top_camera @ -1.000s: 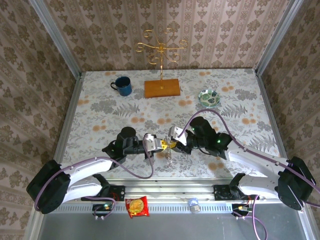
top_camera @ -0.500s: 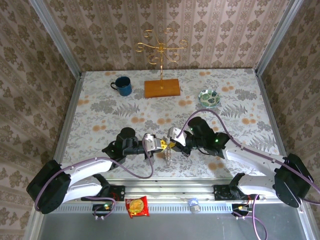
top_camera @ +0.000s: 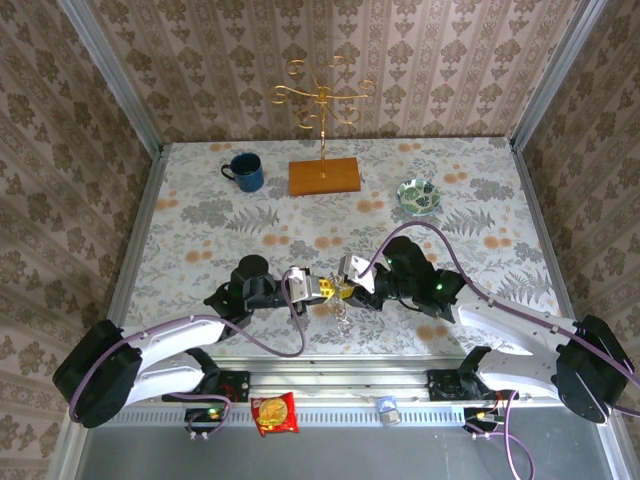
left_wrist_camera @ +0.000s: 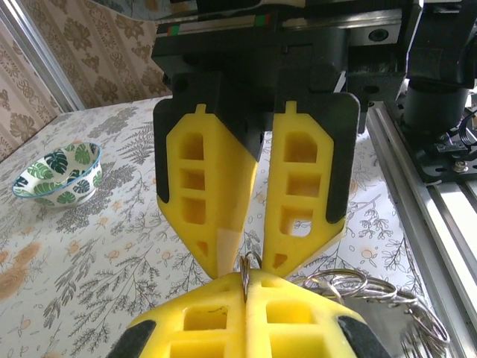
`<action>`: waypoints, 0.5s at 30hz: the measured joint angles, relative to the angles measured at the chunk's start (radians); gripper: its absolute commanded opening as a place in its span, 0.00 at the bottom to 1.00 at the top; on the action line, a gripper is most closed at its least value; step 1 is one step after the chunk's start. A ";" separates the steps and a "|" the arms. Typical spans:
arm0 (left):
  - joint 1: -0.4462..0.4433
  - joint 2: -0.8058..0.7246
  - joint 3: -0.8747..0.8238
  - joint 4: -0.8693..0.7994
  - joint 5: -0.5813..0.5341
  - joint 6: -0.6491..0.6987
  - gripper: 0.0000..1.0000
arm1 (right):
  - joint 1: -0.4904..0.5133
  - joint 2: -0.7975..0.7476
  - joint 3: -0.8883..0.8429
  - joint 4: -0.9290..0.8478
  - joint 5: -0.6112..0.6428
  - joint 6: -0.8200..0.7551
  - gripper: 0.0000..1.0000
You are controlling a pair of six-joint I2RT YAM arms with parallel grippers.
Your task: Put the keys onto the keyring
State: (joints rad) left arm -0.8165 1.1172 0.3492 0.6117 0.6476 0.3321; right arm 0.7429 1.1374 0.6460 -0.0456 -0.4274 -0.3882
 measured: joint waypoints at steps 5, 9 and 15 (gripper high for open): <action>0.002 0.002 -0.010 0.019 0.004 -0.014 0.00 | 0.000 0.020 0.000 0.030 -0.012 0.008 0.22; 0.008 0.003 -0.011 0.028 0.003 -0.019 0.00 | -0.001 0.021 0.000 0.046 -0.027 0.021 0.13; 0.014 0.008 -0.011 0.032 0.002 -0.025 0.08 | -0.003 0.024 0.000 0.043 -0.048 0.021 0.00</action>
State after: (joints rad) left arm -0.8028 1.1248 0.3382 0.6434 0.6495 0.3073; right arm 0.7395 1.1614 0.6460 -0.0025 -0.4755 -0.3668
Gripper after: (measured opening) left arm 0.056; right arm 0.064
